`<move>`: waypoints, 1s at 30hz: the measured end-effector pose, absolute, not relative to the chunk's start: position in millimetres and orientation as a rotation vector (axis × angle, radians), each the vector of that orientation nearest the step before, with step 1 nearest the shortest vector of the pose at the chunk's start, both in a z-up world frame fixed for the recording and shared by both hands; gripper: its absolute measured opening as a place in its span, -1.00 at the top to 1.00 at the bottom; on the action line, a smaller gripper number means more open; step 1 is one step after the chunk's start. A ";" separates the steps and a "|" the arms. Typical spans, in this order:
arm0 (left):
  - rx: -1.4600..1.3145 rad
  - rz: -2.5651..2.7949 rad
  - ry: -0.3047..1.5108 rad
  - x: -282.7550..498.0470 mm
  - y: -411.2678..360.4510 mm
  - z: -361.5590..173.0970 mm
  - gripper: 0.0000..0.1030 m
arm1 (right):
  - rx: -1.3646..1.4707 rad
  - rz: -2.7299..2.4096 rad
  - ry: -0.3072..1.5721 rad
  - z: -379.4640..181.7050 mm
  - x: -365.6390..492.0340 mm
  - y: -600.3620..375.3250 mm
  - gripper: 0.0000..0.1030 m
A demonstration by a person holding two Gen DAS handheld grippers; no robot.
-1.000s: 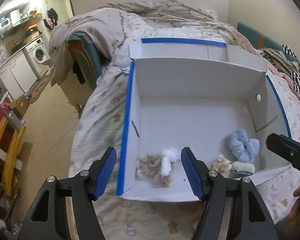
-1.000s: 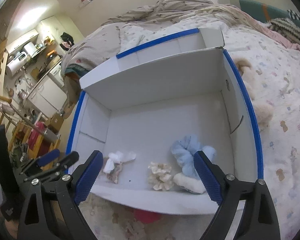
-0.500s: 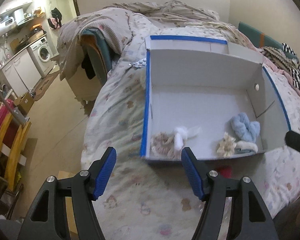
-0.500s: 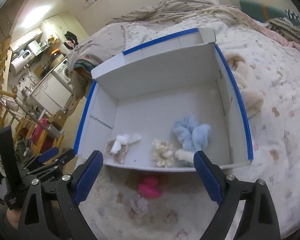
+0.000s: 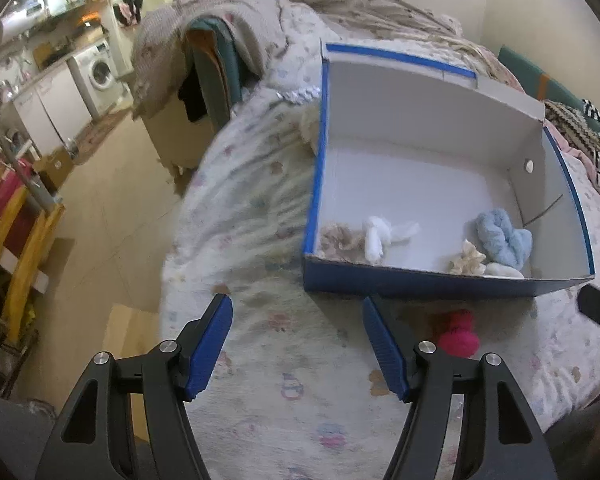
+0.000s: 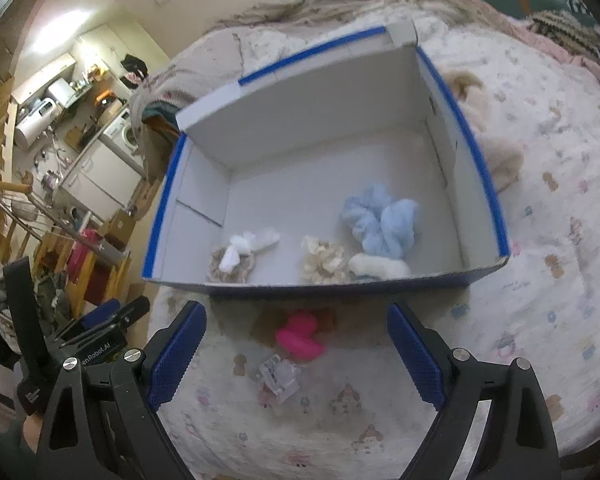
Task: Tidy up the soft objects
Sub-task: 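Withdraw both tools from the box and lower them toward the bed beside it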
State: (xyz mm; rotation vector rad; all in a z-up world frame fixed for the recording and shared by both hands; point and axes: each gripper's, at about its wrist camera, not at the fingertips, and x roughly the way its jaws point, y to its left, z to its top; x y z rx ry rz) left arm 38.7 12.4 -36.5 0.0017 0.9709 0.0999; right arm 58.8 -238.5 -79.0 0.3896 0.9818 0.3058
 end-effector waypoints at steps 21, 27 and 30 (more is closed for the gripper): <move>-0.061 0.066 1.143 58.6 3.9 -76.2 -0.26 | 0.309 0.307 1.303 -165.6 92.6 -174.2 -0.54; -0.042 0.067 1.148 61.7 2.5 -80.1 -0.26 | 0.382 0.306 1.338 -178.9 100.4 -179.7 -0.51; -0.035 0.067 1.159 64.3 0.5 -83.6 -0.26 | 0.359 0.320 1.333 -175.7 100.5 -177.9 0.13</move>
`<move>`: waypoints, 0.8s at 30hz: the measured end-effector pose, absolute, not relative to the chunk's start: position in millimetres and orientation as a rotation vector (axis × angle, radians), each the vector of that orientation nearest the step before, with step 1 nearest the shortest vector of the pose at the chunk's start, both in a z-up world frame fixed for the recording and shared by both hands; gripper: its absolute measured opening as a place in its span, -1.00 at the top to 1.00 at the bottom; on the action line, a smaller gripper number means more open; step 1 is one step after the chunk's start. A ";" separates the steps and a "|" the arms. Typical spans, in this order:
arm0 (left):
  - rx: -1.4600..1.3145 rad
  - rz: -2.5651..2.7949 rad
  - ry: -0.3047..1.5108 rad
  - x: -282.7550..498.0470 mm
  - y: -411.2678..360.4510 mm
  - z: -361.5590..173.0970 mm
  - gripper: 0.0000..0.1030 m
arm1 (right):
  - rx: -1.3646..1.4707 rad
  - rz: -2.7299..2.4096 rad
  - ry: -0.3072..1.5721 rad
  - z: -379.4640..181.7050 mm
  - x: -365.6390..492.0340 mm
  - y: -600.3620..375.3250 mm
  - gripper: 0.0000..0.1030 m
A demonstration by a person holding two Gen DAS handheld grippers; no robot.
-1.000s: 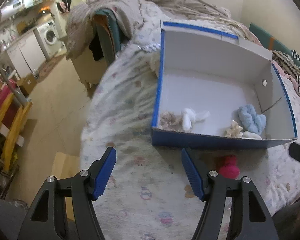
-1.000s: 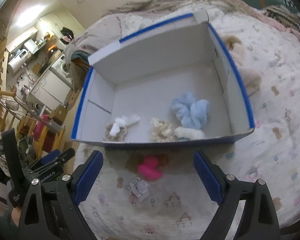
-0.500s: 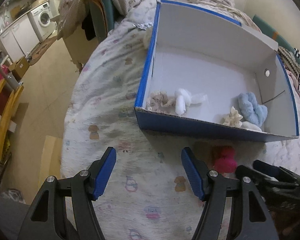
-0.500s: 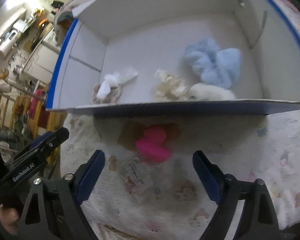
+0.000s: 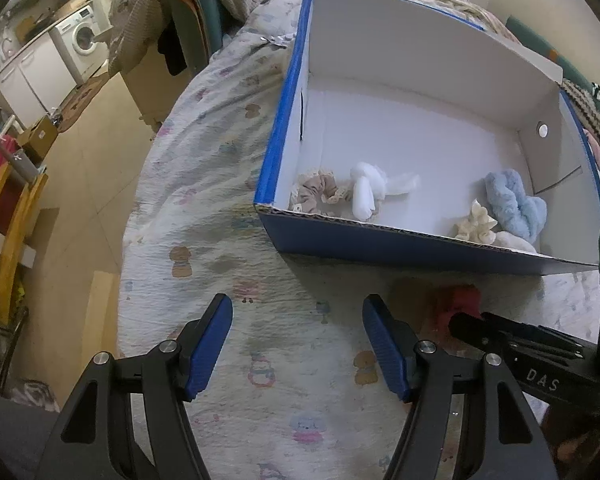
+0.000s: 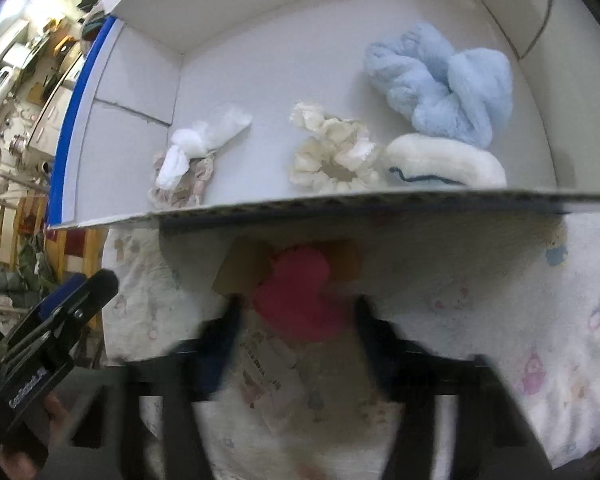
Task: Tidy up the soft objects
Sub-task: 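Withdraw both tools from the box and lower them toward the bed beside it, then grasp the clear plastic bag with the left tool while the right tool grasps the pink duck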
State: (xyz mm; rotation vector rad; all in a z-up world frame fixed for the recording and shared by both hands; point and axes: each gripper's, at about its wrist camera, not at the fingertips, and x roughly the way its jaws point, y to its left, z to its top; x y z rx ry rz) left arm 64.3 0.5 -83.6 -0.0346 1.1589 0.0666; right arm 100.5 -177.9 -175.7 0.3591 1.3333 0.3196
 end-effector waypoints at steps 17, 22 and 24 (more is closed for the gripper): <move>0.083 -0.250 1.341 49.8 -76.7 -124.3 -0.26 | 0.389 0.249 1.219 -147.5 70.8 -237.4 0.26; 0.112 -0.278 1.390 52.4 -92.9 -143.6 -0.18 | 0.392 0.220 1.208 -148.0 67.4 -246.4 0.27; 0.098 -0.293 1.425 56.1 -94.9 -152.4 0.19 | 0.384 0.214 1.212 -148.5 68.3 -247.6 0.32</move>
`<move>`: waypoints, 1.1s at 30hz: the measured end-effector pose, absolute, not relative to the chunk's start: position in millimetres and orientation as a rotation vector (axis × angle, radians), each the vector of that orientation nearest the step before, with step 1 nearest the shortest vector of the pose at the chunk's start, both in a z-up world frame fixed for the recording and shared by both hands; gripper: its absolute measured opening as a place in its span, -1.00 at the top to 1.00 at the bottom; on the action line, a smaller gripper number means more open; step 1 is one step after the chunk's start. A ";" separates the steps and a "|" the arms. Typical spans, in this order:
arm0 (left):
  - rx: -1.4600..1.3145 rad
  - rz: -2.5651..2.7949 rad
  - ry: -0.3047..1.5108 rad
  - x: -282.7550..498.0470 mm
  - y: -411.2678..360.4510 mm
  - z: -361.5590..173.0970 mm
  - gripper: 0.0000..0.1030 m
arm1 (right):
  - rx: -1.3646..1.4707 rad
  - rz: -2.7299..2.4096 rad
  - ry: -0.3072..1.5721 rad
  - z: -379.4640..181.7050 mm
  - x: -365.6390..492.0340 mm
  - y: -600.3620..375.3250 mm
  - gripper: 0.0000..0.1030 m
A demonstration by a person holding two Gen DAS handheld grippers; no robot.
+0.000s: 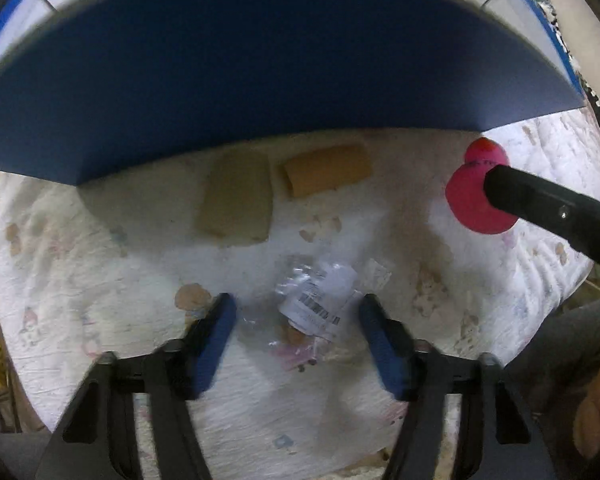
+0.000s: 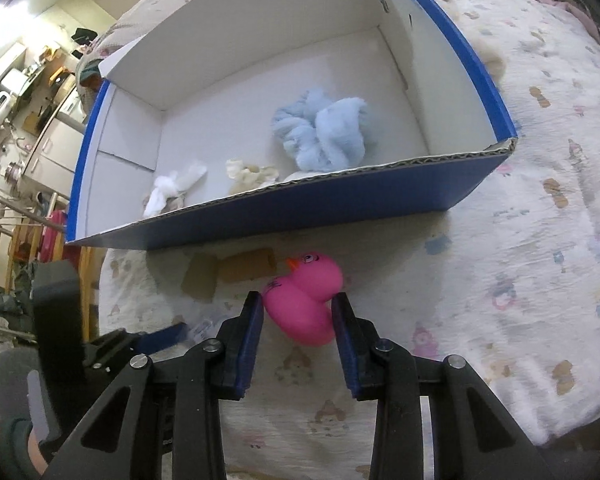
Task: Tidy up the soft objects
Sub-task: 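Grasp the clear plastic bag with the left tool while the right tool grasps the pink duck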
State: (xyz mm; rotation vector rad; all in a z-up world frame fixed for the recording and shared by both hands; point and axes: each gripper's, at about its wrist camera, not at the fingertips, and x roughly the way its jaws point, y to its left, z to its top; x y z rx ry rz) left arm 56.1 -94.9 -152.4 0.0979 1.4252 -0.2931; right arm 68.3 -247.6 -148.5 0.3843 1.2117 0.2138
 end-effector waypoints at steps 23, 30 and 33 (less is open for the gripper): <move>0.009 -0.125 1.254 50.4 -19.0 -96.0 0.76 | 0.523 0.119 1.231 -158.3 69.6 -272.5 -0.21; -0.001 -0.098 1.231 52.2 -15.7 -90.4 0.76 | 0.415 0.146 1.361 -184.4 88.1 -237.3 -0.21; 0.006 -0.095 1.224 52.6 -20.5 -91.1 0.76 | 0.310 0.125 1.386 -192.2 93.5 -222.8 -0.21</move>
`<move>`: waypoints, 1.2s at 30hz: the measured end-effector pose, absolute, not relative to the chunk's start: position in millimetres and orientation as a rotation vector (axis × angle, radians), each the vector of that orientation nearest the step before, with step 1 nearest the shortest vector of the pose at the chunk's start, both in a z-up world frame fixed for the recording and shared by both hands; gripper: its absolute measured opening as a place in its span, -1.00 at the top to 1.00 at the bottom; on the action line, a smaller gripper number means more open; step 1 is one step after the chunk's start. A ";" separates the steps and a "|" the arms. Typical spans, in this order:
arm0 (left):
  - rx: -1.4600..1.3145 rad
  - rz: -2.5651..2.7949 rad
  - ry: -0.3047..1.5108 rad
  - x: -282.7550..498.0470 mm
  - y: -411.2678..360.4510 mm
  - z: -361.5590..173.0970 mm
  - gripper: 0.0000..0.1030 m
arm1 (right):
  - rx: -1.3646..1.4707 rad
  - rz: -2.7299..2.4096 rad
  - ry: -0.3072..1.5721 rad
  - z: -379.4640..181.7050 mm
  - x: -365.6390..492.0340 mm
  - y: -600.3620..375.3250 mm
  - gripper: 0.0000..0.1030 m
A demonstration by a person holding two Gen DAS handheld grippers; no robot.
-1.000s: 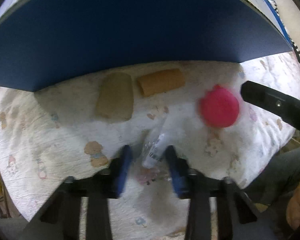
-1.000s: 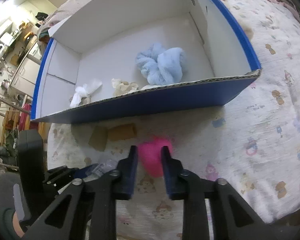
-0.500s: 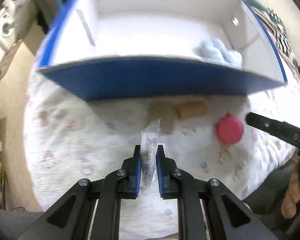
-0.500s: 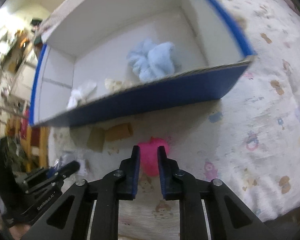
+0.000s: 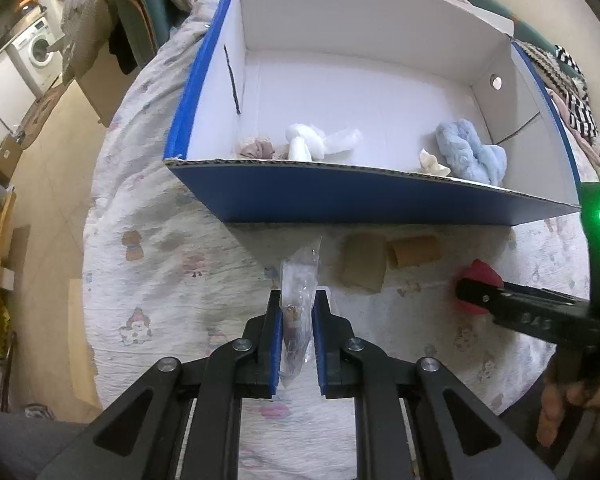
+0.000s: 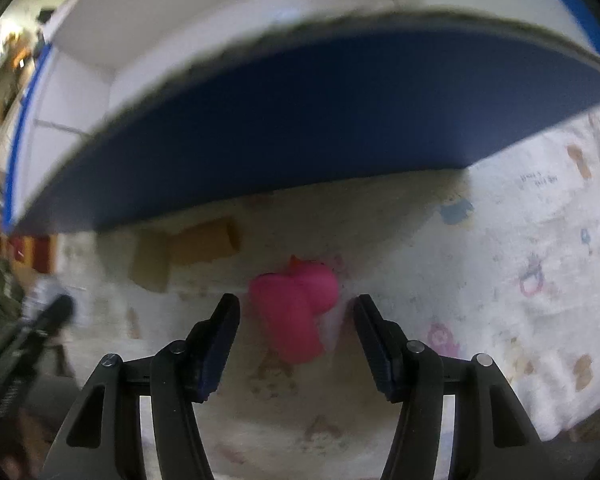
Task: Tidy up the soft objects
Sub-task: 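Grasp the clear plastic bag with the left tool while the right tool grasps the pink duck, then lift the plastic bag and pink duck and carry them over the box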
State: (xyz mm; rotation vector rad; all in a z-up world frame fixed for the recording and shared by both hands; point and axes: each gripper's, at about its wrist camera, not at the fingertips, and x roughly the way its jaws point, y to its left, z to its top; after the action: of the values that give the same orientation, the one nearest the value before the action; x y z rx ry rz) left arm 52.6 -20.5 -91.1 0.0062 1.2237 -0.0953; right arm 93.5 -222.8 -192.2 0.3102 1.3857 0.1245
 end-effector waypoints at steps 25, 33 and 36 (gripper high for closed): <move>0.026 0.088 1.153 37.9 7.0 -79.6 0.76 | 0.134 0.285 1.260 -142.4 54.3 -191.7 0.10; 0.022 0.140 1.092 30.8 11.1 -67.9 0.76 | 0.160 0.351 1.216 -120.5 47.4 -190.9 0.10; 0.020 0.155 1.048 27.0 11.1 -57.8 0.76 | 0.183 0.407 1.170 -105.2 44.1 -187.3 0.11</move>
State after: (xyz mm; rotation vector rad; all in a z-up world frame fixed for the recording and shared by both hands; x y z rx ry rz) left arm 27.0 11.1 -57.8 0.0201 1.0480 0.1548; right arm 44.1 -187.3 -105.2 0.1834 1.1696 0.4073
